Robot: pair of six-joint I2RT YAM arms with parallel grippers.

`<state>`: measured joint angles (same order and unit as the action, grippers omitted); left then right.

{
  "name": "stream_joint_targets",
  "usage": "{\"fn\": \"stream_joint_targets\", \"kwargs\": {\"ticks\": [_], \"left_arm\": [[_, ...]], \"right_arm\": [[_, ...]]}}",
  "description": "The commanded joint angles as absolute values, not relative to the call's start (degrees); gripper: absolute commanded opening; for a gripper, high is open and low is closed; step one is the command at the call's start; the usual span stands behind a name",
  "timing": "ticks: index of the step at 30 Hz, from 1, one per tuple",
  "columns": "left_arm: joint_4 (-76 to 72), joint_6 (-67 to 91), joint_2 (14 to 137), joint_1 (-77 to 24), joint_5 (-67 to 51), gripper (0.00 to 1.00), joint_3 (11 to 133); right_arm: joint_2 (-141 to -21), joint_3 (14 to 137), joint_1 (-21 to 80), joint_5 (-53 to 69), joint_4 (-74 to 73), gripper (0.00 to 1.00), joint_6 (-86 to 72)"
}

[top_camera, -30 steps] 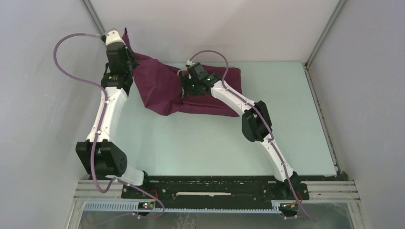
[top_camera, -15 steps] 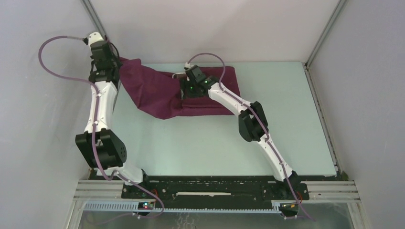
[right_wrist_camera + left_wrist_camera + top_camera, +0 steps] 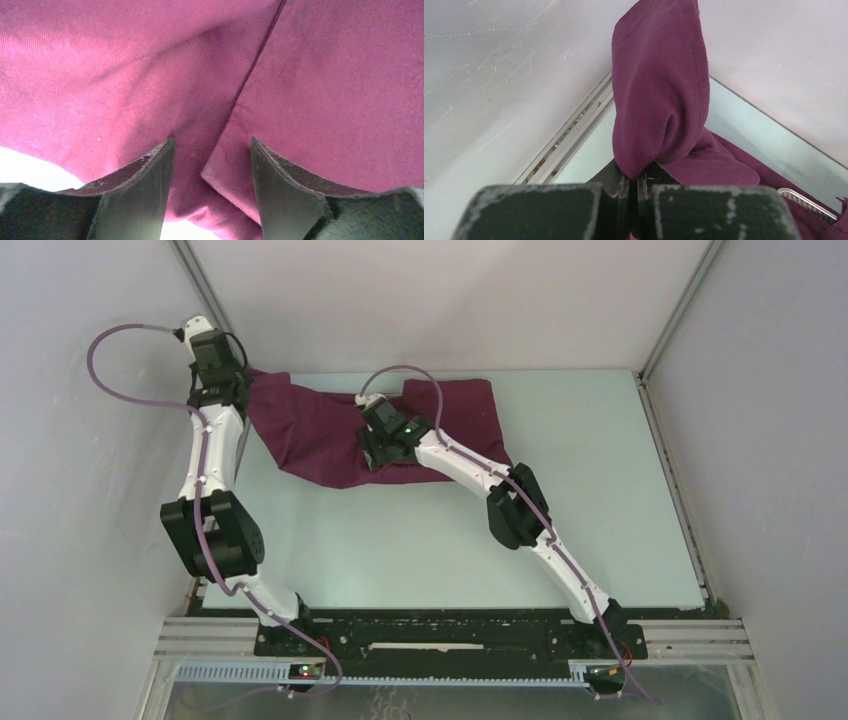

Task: Open and lay out the surgical kit
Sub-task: Open the surgical kit at the center of the board.

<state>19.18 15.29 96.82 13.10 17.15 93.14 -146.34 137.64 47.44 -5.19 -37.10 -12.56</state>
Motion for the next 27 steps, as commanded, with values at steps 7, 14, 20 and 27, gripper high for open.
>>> {"fn": "stream_joint_targets", "kwargs": {"ticks": [7,14,20,27], "left_arm": [[15.1,17.1,97.3,13.6,15.9,0.00,98.1],[15.5,17.1,97.8,13.6,16.0,0.00,99.0],[16.0,17.9,99.1,13.5,15.5,0.00,100.5],[15.6,18.3,99.5,13.6,15.9,0.00,100.7]], "right_arm": [[-145.0,138.6,47.5,-13.6,-39.5,0.43,-10.0],[-143.2,138.4,47.0,-17.0,-39.2,0.04,-9.3],[-137.5,137.4,44.9,-21.4,-38.8,0.00,-9.1],[-129.0,131.6,40.1,-26.3,-36.3,0.00,-8.0]]}}
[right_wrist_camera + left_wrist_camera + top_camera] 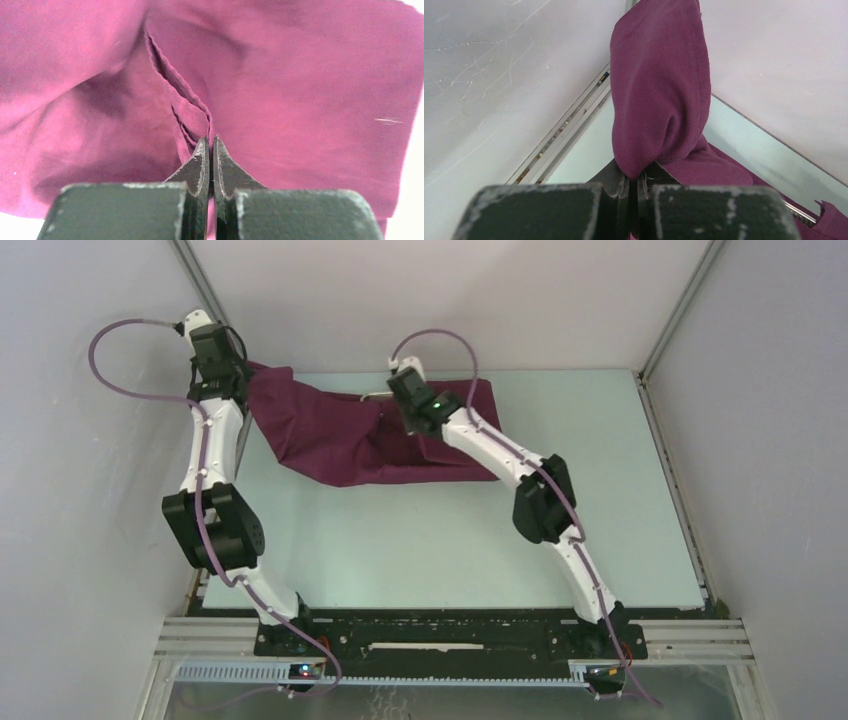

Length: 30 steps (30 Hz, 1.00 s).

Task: Open and lay out the surgical kit
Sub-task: Open the surgical kit at the center of the board.

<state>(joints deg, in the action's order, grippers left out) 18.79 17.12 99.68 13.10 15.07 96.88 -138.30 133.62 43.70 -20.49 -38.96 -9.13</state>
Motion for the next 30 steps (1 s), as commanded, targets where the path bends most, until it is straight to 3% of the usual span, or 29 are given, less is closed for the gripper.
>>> {"fn": "stream_joint_targets", "kwargs": {"ticks": [1,16,30], "left_arm": [[15.4,18.5,99.6,13.6,16.1,0.00,100.8],[13.7,21.7,101.2,13.6,15.7,0.00,102.0],[13.8,19.5,102.8,13.5,15.8,0.00,102.7]], "right_arm": [[-127.7,130.3,39.2,-27.0,-35.9,0.00,-7.9],[-117.3,113.4,12.0,-38.8,-34.0,0.00,-13.7],[-125.9,119.4,-4.7,-44.1,-37.5,0.00,-13.8]]}}
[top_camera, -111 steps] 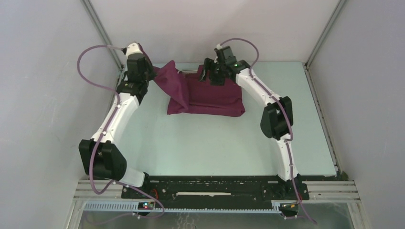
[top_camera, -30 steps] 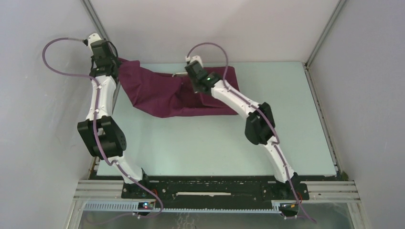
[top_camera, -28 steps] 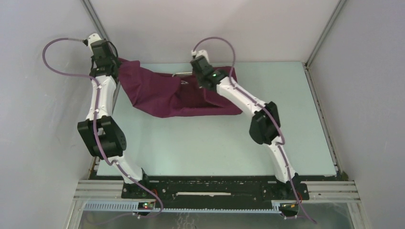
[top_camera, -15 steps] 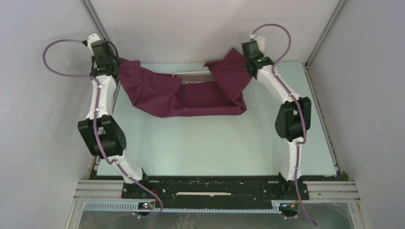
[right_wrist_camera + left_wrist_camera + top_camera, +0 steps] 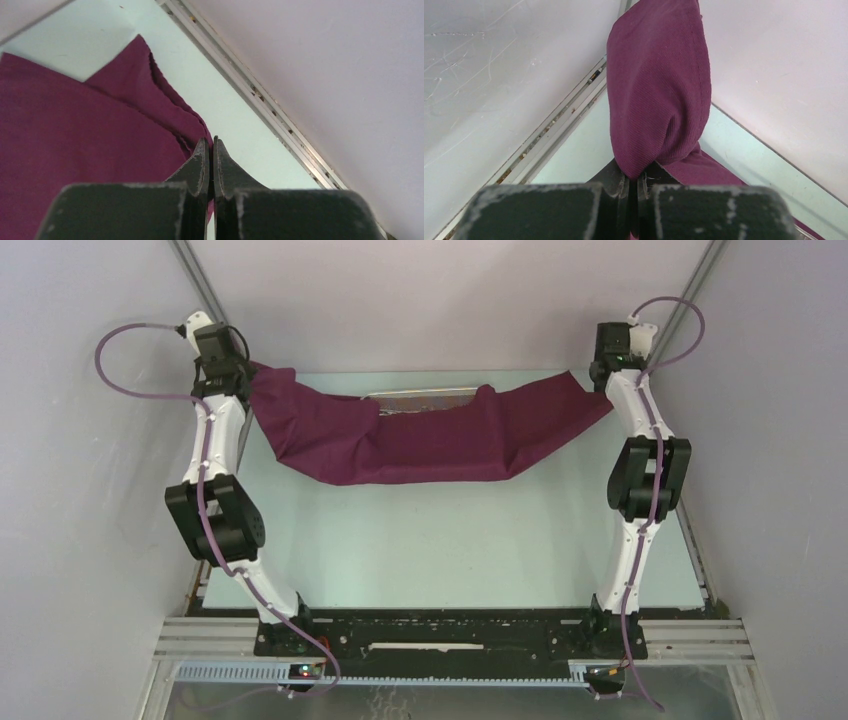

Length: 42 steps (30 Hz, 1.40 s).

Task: Open and lay out the surgical kit
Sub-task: Open the surgical kit at the center of the board.

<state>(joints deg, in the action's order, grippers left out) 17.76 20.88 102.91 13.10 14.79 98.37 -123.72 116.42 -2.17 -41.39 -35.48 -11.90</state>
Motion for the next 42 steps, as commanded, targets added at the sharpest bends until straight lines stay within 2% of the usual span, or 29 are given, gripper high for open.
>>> {"fn": "stream_joint_targets", "kwargs": {"ticks": [1,10,12,15,17,18,20,23,26,33,42], "left_arm": [[13.9,19.4,103.1,13.5,15.8,0.00,103.0],[14.9,19.8,103.8,13.5,16.8,0.00,103.5],[15.1,19.7,103.5,13.6,17.8,0.00,102.9],[15.2,19.3,102.6,13.6,19.0,0.00,101.6],[15.2,19.4,102.1,13.7,19.4,0.00,100.8],[15.1,19.4,101.8,13.8,19.4,0.01,100.5],[15.1,19.4,101.6,13.8,19.5,0.01,100.2],[15.1,19.6,101.5,14.1,19.3,0.01,100.1],[15.1,20.0,101.5,14.0,19.0,0.01,100.2],[15.6,19.9,101.6,14.5,18.7,0.02,99.9],[15.8,20.1,102.0,14.9,18.4,0.02,99.9]], "right_arm": [[-126.1,119.4,-5.7,-43.6,-38.3,0.00,-14.7],[-124.5,114.8,-9.5,-40.3,-43.6,0.00,-22.6],[-123.7,113.0,-10.2,-37.4,-44.6,0.15,-25.2],[-122.9,113.6,-10.2,-34.3,-47.3,0.54,-26.8],[-121.5,113.9,-9.5,-33.9,-47.9,0.71,-26.4],[-120.6,114.2,-9.2,-32.6,-47.5,0.79,-25.8],[-119.4,115.2,-8.3,-28.8,-46.3,0.86,-23.2],[-121.2,120.3,-6.0,-21.3,-44.0,0.90,-15.9],[-126.9,127.5,-5.0,-13.4,-45.5,0.90,-11.9],[-134.1,130.6,-8.0,-3.2,-41.6,0.79,-10.8],[-140.3,134.7,-11.2,-2.4,-42.3,0.79,-11.0]]}}
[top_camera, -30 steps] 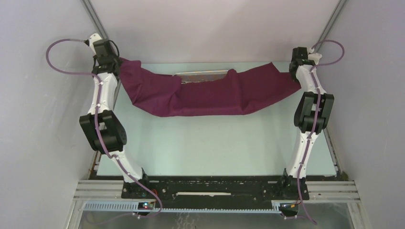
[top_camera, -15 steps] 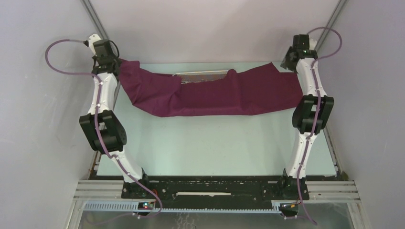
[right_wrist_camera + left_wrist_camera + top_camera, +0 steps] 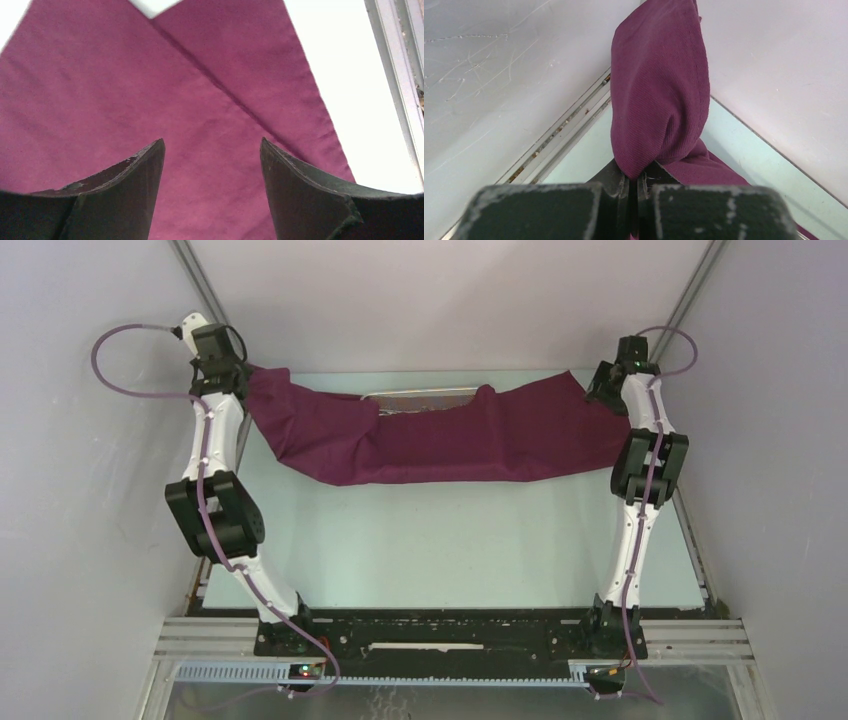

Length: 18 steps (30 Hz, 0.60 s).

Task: Open and lay out the surgical kit
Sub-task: Open the surgical kit at the center of the board.

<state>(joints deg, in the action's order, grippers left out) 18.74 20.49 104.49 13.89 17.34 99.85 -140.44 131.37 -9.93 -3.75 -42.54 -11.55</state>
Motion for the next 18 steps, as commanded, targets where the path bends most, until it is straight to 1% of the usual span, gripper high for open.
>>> {"fn": "stream_joint_targets", "kwargs": {"ticks": [1,4,10,14,18], "left_arm": [[15.7,20.1,102.1,14.9,18.5,0.02,99.9],[15.7,20.0,102.1,14.8,18.6,0.02,99.9],[15.7,19.8,101.5,15.0,18.5,0.02,99.5],[15.7,20.1,101.2,15.1,18.2,0.02,99.1],[15.4,20.4,100.9,15.0,17.4,0.02,98.7]], "right_arm": [[-140.6,134.7,-11.3,-2.5,-42.4,0.79,-11.1],[-141.4,134.6,-11.3,-5.0,-42.5,0.83,-10.3],[-142.9,136.1,-11.4,-5.9,-44.3,0.89,-11.6],[-143.0,135.6,-11.8,-6.8,-45.8,0.87,-12.9],[-139.5,129.4,-12.3,-6.2,-42.1,0.87,-11.1]]}}
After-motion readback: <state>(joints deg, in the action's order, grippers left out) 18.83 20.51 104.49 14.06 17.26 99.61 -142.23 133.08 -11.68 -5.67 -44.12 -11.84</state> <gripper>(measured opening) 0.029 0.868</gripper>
